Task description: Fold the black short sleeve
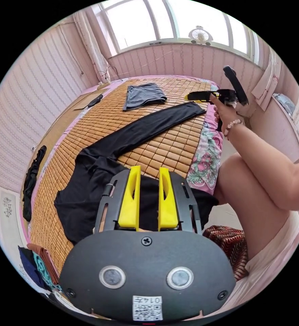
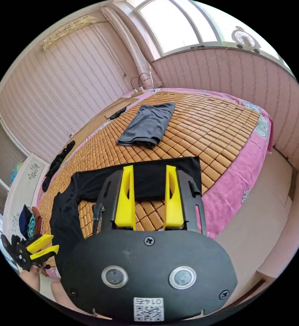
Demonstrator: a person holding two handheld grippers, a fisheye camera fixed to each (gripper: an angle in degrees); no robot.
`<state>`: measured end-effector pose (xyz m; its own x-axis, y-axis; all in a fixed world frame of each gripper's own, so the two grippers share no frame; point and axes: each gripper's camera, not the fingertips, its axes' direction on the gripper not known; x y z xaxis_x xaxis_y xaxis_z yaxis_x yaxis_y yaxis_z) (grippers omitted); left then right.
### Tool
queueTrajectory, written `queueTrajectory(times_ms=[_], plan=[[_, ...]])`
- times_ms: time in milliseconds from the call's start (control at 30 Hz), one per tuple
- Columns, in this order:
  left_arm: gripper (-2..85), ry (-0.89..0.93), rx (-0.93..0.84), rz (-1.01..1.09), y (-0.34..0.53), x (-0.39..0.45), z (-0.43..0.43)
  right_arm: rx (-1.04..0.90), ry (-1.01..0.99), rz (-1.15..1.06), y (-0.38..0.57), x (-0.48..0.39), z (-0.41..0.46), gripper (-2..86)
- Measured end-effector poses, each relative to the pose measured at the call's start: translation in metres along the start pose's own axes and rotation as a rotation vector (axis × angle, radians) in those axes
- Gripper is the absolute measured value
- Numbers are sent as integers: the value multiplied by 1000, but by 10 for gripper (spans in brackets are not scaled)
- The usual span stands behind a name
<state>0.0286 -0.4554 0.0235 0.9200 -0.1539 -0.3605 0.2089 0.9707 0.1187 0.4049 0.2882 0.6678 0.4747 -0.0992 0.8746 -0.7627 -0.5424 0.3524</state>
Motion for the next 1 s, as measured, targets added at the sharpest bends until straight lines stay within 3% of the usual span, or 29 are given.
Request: queueTrajectory(times_ms=[100,333,500,600,833,1000], plan=[[80,47,24,58,-52,6,20,61,5,87,-6,33,-3,122],[85,76,99,122,-160,30,65,-93,128,73,-24,59,21,107],[88,92,38,198,-227,50,124,-77,106,121,-33,76,16,100],[94,111,-20,213,-250,56,155,-37,151,107,-38,78,9,114],[86,42,-91,175,-276,56,205,-143,172,70,-50,87,27,97],[8,128,-25,135,-267,51,209,-171,199,40,-56,85,34,46]])
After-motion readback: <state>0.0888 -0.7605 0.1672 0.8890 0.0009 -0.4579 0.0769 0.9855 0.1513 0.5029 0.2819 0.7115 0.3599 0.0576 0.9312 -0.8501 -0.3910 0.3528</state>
